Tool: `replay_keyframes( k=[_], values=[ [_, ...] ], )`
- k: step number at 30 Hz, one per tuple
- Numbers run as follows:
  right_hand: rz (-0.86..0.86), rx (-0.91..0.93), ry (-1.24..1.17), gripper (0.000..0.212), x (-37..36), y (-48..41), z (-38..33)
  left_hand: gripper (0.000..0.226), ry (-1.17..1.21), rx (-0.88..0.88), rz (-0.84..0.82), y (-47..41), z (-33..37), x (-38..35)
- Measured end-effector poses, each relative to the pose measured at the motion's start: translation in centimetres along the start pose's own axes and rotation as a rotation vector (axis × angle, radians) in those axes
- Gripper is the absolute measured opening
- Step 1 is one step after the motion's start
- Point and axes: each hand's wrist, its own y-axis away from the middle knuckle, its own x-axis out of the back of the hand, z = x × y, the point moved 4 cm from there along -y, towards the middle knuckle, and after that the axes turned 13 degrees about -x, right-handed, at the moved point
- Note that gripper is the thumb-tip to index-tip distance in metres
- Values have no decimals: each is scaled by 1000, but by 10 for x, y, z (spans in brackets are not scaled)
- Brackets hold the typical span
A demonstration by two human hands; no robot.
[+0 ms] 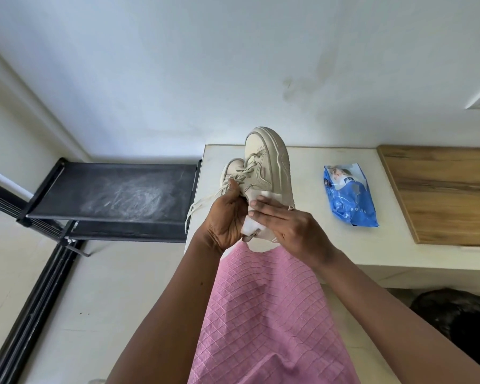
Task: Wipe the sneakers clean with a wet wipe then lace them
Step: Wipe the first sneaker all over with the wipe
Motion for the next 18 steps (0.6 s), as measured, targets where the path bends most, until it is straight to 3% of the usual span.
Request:
replay_keyframes(
  k=[3,6,10,14,18],
  values=[
    [22,-3,16,34,5,-14,12,69,12,6,12,4,-3,-3],
    [100,-127,62,23,12,-44,26,63,-11,-1,18,10,-8,-9],
    [151,-253,78,27,10,-50,14,61,-24,-4,24,12,-9,-13],
    [120,-80,-34,26,12,-20,-13,64,95,-41,45,12,-5,-13],
    [92,31,37,25,10,-15,-1,69,82,-28,36,17,-7,-14]
  ],
)
